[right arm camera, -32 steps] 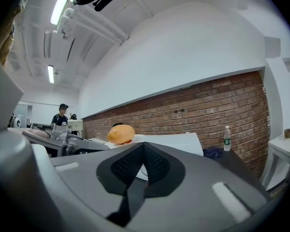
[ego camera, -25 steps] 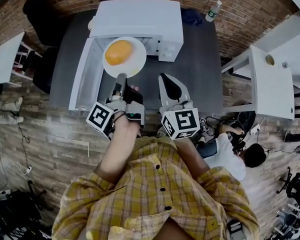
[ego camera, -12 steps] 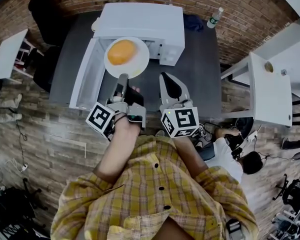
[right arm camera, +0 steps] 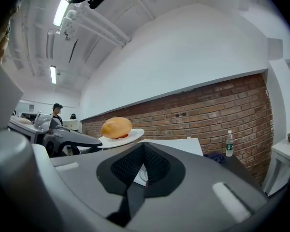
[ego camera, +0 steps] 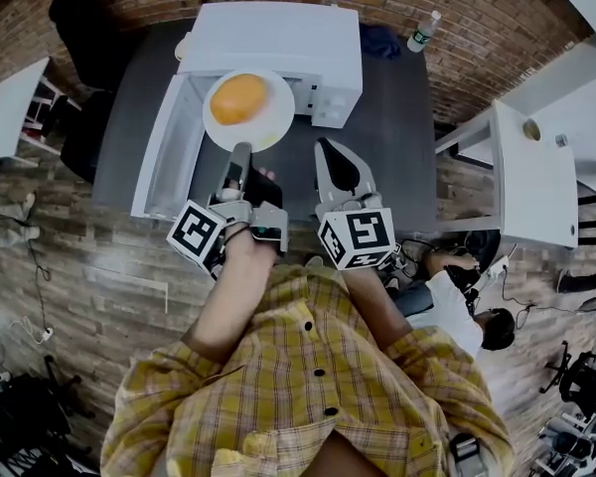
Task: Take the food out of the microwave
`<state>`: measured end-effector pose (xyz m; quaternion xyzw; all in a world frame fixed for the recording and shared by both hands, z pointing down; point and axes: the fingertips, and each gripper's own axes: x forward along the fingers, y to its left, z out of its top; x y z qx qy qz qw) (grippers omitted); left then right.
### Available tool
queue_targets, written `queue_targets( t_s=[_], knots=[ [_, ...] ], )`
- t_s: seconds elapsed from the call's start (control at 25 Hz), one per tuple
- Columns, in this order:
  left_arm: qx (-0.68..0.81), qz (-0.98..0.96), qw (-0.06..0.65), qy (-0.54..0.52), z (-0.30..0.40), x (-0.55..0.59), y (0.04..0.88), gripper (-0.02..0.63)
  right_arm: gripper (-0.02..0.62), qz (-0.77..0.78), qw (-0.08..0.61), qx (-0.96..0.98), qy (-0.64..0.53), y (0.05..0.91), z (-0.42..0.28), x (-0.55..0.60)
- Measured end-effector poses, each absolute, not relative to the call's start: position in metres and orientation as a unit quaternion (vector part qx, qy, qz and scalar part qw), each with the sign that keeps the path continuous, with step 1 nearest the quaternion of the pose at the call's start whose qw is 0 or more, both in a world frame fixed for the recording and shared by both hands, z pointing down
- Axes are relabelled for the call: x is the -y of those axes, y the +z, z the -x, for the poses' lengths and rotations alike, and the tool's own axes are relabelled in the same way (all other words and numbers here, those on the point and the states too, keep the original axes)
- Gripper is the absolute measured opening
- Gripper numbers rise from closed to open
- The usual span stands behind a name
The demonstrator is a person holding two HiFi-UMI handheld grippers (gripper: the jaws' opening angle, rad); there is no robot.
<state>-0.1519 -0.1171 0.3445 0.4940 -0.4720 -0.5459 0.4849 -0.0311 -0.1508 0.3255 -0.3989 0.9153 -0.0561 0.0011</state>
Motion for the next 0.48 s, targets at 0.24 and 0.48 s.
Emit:
queue_targets(
  t_s=[0.24, 0.48],
  knots=[
    [0.474, -0.492, 0.485, -0.546, 0.1494, 0.1199, 0.3463, 0.008, 0.005, 0.395, 0.001, -0.917, -0.057, 0.3275, 0.0296, 0.1539],
    [0.473, -0.493, 0.484, -0.546, 0.1490, 0.1255, 0.3464, 0.008, 0.005, 0.390, -0.002, -0.919, -0.056, 0.3304, 0.0317, 0.1586]
  ],
)
